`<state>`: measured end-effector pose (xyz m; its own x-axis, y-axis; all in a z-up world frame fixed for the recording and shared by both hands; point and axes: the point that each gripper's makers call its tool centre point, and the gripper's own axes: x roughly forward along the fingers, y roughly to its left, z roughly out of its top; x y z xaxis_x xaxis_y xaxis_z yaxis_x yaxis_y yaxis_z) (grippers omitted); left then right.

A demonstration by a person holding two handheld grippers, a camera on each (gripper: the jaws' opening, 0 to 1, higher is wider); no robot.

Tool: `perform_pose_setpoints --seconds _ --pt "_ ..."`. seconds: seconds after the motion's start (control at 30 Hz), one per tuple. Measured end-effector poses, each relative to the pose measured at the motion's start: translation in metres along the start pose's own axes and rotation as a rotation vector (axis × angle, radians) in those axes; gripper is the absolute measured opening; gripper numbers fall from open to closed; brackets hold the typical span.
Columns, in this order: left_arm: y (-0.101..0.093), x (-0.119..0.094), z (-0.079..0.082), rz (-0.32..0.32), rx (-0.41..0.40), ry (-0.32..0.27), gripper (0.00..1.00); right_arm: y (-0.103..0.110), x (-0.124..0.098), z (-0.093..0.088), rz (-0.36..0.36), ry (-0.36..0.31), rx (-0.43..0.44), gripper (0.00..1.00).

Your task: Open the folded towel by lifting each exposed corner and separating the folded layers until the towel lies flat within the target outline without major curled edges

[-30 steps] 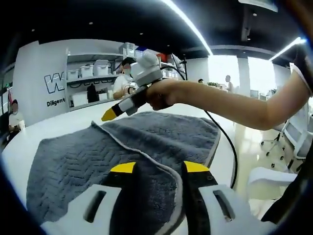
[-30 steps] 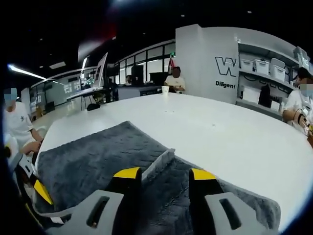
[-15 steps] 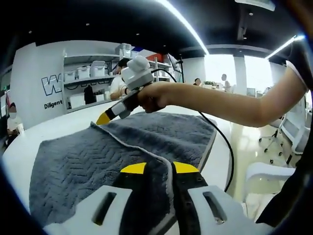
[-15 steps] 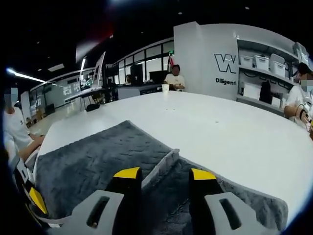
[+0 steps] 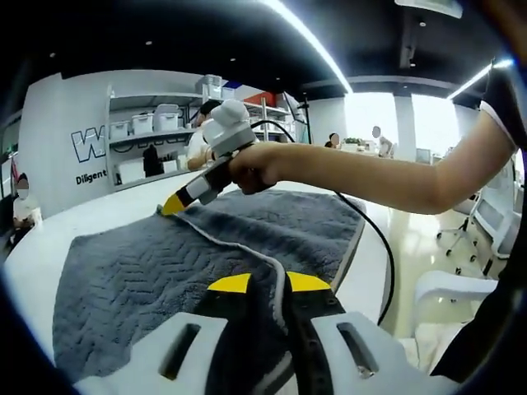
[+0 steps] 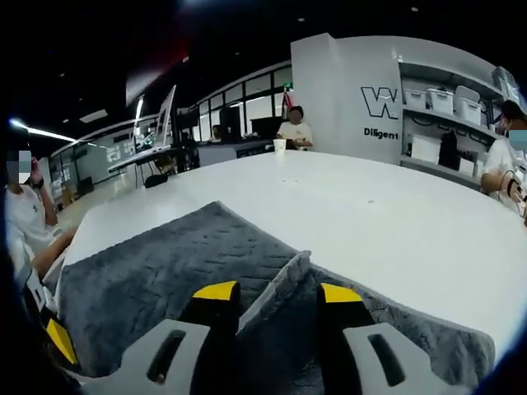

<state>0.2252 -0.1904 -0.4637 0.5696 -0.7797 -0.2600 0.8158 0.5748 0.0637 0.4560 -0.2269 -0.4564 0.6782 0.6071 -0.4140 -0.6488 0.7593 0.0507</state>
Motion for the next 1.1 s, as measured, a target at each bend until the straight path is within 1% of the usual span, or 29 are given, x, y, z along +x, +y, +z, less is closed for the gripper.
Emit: perform_pose_setpoints --seconds 0.1,0.17,0.2,0.23,0.27,0.33,0.5,0.63,0.7,0.8,0.93,1.1 --pt "0.0 0.0 0.0 -0.003 -0.003 -0.007 0.11 0.0 0.006 -0.003 0.003 0.008 0.022 0.32" --pt "-0.001 0.0 0.0 -0.013 -0.007 -0.016 0.08 0.0 0.009 -0.005 0.006 0.01 0.03 0.31" --pt "-0.002 0.0 0.001 -0.024 -0.003 -0.026 0.07 0.0 0.01 -0.006 0.006 0.012 0.032 0.31" --pt "-0.003 0.0 0.003 -0.032 -0.021 -0.044 0.05 0.0 0.011 -0.007 0.005 0.013 0.033 0.3" --pt "-0.003 -0.001 0.003 -0.038 -0.03 -0.049 0.04 0.0 0.012 -0.008 0.006 0.016 0.037 0.3" --pt "-0.003 -0.001 0.004 -0.037 -0.028 -0.053 0.03 0.0 0.013 -0.009 0.009 0.018 0.047 0.28" --pt "-0.001 -0.001 0.008 -0.037 -0.018 -0.062 0.03 0.0 0.014 -0.009 0.02 0.002 0.066 0.18" --pt "0.0 -0.001 0.009 -0.041 -0.008 -0.059 0.03 -0.002 0.014 -0.007 0.021 -0.015 0.093 0.15" --pt "0.0 -0.001 0.009 -0.049 0.014 -0.059 0.03 -0.002 0.013 -0.007 0.019 -0.018 0.094 0.13" --pt "-0.002 0.001 0.008 -0.065 -0.007 -0.068 0.03 -0.003 0.013 -0.008 0.02 -0.018 0.101 0.09" --pt "-0.002 0.0 0.008 -0.062 -0.003 -0.074 0.02 -0.005 0.012 -0.009 0.017 -0.02 0.109 0.03" --pt "0.0 -0.002 0.012 -0.059 0.019 -0.092 0.02 -0.008 0.014 -0.012 0.015 -0.018 0.125 0.0"
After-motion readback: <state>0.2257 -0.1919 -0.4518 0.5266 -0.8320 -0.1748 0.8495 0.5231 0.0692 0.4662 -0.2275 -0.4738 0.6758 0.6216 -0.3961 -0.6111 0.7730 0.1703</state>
